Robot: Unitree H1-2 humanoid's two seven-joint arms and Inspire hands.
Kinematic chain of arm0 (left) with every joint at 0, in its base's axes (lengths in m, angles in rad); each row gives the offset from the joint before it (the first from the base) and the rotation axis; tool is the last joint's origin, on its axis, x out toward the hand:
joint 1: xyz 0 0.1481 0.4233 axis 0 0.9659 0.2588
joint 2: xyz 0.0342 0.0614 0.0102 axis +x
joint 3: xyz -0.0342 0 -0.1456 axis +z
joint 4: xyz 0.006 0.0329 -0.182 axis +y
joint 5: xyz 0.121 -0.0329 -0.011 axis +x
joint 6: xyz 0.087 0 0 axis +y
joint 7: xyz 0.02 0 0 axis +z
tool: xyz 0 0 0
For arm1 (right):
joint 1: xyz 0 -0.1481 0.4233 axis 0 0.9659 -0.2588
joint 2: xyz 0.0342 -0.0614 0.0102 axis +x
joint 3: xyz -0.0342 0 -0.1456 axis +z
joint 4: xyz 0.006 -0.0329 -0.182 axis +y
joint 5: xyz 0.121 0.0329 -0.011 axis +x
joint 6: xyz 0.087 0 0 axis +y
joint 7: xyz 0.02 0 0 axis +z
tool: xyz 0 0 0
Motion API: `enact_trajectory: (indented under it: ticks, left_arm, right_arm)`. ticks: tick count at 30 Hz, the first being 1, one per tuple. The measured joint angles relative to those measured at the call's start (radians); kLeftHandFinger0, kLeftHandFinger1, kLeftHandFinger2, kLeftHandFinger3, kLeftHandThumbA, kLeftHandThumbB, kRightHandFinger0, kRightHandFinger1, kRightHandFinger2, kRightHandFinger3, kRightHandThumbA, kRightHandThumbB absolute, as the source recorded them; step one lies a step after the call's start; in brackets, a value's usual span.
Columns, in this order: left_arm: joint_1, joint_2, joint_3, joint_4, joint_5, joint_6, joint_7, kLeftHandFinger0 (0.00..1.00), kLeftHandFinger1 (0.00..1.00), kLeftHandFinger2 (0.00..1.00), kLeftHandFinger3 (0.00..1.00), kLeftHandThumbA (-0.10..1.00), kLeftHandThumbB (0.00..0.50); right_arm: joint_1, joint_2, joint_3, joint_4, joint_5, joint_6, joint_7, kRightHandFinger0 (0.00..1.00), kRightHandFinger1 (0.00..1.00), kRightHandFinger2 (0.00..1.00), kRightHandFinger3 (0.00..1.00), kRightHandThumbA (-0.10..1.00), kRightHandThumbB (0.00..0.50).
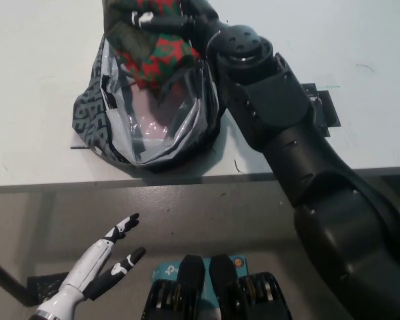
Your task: The robot uses its right hand to pick up a bag of coffee beans and puts it in the black plastic bag, then the robot grabs the top of the bag and lifts it.
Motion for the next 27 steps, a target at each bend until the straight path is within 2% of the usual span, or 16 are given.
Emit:
enact_trajectory:
  ticks: [3, 4, 6, 8, 13, 18, 23, 24, 27]
  left_arm:
    - [0.0, 0.0, 0.0, 0.0, 0.0, 0.0, -0.003, 1.0, 1.0, 1.0, 1.0, 0.96, 0.182]
    - [0.0, 0.0, 0.0, 0.0, 0.001, 0.0, -0.004, 1.0, 1.0, 1.0, 1.0, 0.97, 0.182]
    - [-0.002, 0.001, 0.0, 0.0, 0.004, 0.001, -0.006, 1.0, 1.0, 1.0, 1.0, 0.98, 0.201]
    - [-0.004, 0.002, 0.0, -0.001, 0.005, 0.002, -0.007, 1.0, 1.0, 1.0, 1.0, 0.97, 0.211]
    - [-0.008, 0.004, 0.0, -0.001, 0.005, 0.007, -0.014, 1.0, 1.0, 1.0, 1.0, 0.97, 0.214]
    - [-0.011, 0.004, 0.0, -0.001, 0.004, 0.009, -0.025, 1.0, 1.0, 1.0, 1.0, 0.96, 0.214]
    - [-0.011, 0.004, 0.0, -0.001, 0.003, 0.01, -0.032, 1.0, 1.0, 1.0, 1.0, 0.98, 0.219]
    - [-0.012, 0.004, 0.0, -0.001, 0.003, 0.01, -0.032, 1.0, 1.0, 1.0, 1.0, 0.97, 0.203]
    - [-0.015, 0.004, 0.0, -0.001, 0.003, 0.012, -0.034, 1.0, 1.0, 1.0, 1.0, 0.96, 0.2]
  right_arm:
    - [0.018, 0.007, 0.013, -0.005, -0.011, -0.003, 0.0, 0.0, 0.36, 0.69, 0.7, -0.1, 0.151]
    - [0.026, 0.012, 0.022, -0.005, -0.018, -0.006, 0.001, 0.0, 0.34, 0.67, 0.71, -0.1, 0.152]
    - [0.032, 0.023, 0.039, -0.005, -0.035, -0.012, 0.001, 0.0, 0.3, 0.59, 0.61, -0.1, 0.152]
    - [0.034, 0.032, 0.049, -0.005, -0.047, -0.017, -0.001, 0.01, 0.33, 0.62, 0.61, -0.1, 0.158]
    - [0.035, 0.046, 0.062, -0.005, -0.073, -0.02, -0.009, 0.02, 0.4, 0.69, 0.73, -0.1, 0.14]
    - [0.048, 0.054, 0.067, -0.005, -0.092, -0.021, -0.014, 0.0, 0.34, 0.65, 0.72, -0.1, 0.132]
    - [0.065, 0.054, 0.073, -0.005, -0.114, -0.021, -0.015, 0.0, 0.35, 0.66, 0.74, -0.1, 0.125]
    - [0.068, 0.054, 0.074, -0.005, -0.118, -0.021, -0.015, 0.0, 0.34, 0.65, 0.74, -0.1, 0.127]
    - [0.07, 0.054, 0.074, -0.005, -0.13, -0.021, -0.018, 0.0, 0.35, 0.66, 0.71, -0.1, 0.128]
